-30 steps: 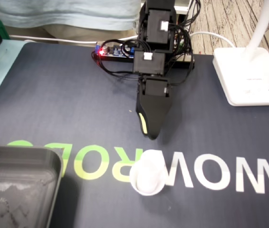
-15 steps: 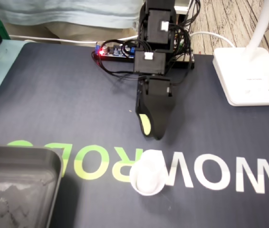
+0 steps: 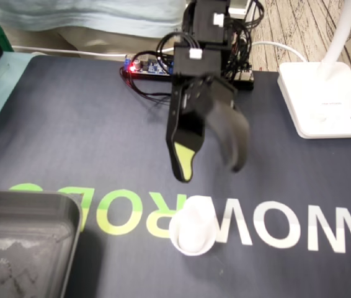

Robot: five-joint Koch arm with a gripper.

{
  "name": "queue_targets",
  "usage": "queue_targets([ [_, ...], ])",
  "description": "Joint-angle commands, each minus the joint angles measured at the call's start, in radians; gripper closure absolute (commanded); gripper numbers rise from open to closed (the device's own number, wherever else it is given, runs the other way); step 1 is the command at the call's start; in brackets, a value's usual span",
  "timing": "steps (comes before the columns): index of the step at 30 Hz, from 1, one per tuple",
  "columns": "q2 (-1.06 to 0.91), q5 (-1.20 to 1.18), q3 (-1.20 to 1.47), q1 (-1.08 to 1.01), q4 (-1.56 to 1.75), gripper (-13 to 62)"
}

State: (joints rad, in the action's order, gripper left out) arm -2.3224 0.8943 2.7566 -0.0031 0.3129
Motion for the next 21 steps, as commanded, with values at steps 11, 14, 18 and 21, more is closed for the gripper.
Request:
queue_targets([
  [11,0.018,0.529,0.091,0.003,0.446,16.8],
  [14,0.014,0.561,0.186,0.002,0.488,16.8],
  [18,0.008,0.591,0.256,-0.006,0.500,16.7],
  [21,0.003,0.598,0.284,-0.015,0.502,16.7],
])
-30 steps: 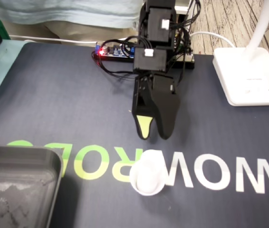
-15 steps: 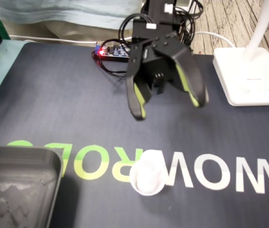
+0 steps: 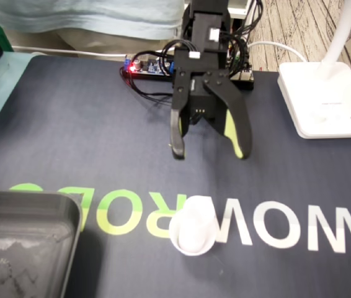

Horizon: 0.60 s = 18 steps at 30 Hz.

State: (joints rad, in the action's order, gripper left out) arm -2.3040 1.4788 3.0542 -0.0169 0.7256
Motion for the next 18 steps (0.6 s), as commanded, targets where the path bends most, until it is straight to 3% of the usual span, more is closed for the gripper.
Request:
queue_targets([
  [1,-0.021,0.018,-0.005,-0.006,0.089,16.7],
  [8,-0.035,0.029,0.018,-0.017,0.133,16.7],
  [18,0.218,0.041,-0.080,-0.021,0.469,16.5],
])
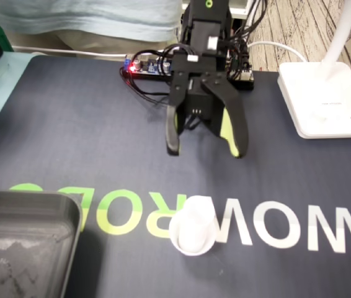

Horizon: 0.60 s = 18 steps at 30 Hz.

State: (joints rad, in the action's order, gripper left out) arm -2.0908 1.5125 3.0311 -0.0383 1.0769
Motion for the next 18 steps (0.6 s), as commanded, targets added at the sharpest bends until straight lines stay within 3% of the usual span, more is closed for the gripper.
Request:
queue_targets([
  [1,0.005,0.009,-0.063,-0.002,0.117,16.5],
  [18,0.166,0.000,-0.199,-0.017,0.207,15.9],
])
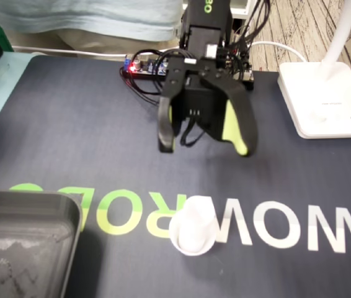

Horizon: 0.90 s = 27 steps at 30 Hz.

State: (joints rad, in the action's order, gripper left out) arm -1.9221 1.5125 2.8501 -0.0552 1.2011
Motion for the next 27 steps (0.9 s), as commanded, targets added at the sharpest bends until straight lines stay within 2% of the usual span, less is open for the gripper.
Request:
queue_targets([
  [1,0.002,0.000,0.000,0.000,0.083,15.6],
  [16,0.130,0.006,0.124,0.015,0.083,15.6],
  [27,0.267,0.028,0.104,0.011,0.091,15.8],
])
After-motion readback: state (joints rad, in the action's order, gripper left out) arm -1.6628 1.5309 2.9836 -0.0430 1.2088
